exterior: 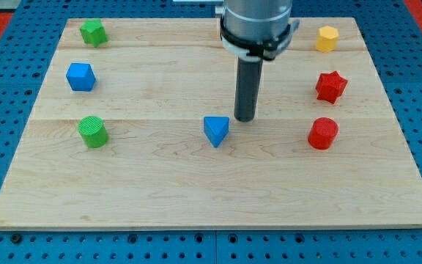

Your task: Move the yellow hexagon left a bit

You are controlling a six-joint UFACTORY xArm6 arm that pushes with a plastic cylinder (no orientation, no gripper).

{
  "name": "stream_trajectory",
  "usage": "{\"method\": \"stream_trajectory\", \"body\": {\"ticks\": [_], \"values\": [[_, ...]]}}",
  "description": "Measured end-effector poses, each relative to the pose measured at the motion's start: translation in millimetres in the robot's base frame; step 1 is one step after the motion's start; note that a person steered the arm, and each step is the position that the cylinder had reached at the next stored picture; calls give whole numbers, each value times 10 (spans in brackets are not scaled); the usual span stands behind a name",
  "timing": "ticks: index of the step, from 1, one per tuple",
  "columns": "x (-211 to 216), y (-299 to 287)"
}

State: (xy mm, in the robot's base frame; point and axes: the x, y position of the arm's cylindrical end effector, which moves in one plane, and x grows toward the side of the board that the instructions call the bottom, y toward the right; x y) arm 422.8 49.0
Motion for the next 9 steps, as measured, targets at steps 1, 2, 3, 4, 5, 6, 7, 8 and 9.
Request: {"method": "stream_trajectory", "body": {"ticks": [1, 2, 3, 4, 5, 6, 7, 8, 9], "values": [[-472, 107], [-899, 635], [-1123, 1686], [-1348, 2307], [-1703, 2368], [-1841, 2191], [-1841, 1825], [-1788, 1802], [-1708, 1806]]}}
